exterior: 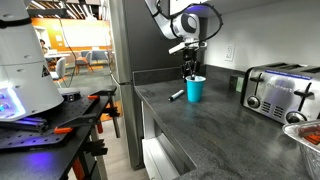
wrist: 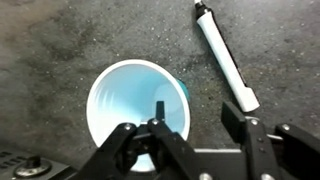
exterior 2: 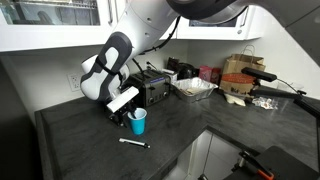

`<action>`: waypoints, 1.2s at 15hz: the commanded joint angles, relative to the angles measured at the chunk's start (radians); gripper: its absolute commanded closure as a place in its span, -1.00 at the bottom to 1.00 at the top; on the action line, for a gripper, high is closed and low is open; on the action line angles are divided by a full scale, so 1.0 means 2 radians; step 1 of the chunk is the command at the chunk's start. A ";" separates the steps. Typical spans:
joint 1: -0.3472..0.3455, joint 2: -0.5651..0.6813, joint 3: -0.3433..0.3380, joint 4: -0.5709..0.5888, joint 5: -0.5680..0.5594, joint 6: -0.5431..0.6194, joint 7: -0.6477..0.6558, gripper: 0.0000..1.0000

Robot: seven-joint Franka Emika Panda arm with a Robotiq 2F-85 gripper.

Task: Move the cup to the left

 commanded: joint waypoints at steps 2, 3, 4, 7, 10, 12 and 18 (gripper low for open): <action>0.014 -0.023 -0.007 -0.019 -0.037 0.009 0.003 -0.99; 0.016 -0.032 -0.008 -0.028 -0.048 0.015 0.006 -1.00; 0.017 -0.039 -0.007 -0.034 -0.055 0.019 0.006 -1.00; 0.010 -0.075 -0.001 -0.067 -0.060 0.038 0.014 -1.00; -0.008 -0.126 0.017 -0.119 -0.034 0.041 -0.001 -1.00; -0.016 -0.166 0.023 -0.167 -0.033 0.068 -0.001 -1.00; -0.032 -0.279 0.035 -0.245 -0.023 0.062 0.012 -1.00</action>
